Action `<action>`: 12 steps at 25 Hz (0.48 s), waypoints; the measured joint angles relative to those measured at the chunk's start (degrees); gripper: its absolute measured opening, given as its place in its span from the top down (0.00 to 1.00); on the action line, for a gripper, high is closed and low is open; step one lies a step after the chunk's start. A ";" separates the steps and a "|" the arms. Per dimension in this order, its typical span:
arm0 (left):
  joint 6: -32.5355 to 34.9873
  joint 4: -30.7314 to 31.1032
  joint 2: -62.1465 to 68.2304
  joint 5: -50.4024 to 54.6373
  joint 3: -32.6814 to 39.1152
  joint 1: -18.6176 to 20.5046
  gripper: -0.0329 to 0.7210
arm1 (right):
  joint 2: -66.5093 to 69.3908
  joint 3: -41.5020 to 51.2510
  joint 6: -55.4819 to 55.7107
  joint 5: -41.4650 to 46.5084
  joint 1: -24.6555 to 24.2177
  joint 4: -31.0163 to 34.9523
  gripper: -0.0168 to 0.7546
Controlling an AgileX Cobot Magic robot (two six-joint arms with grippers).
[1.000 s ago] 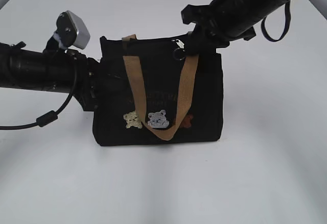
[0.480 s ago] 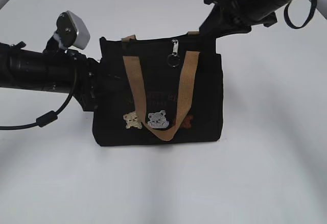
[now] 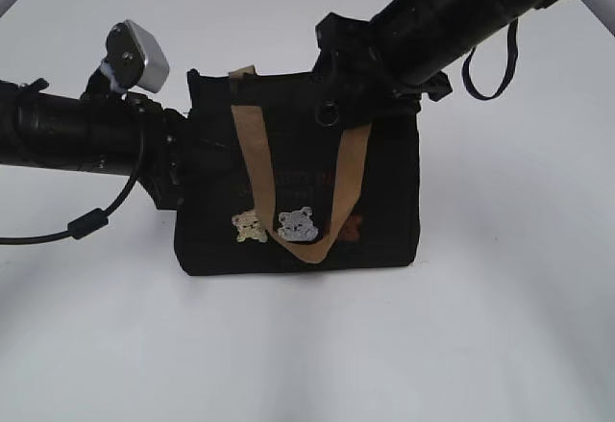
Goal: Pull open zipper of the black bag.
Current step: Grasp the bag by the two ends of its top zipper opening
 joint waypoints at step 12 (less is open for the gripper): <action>0.00 -0.26 0.00 -0.62 0.00 0.00 0.87 | 4.79 -0.30 3.18 -11.45 1.42 1.20 0.34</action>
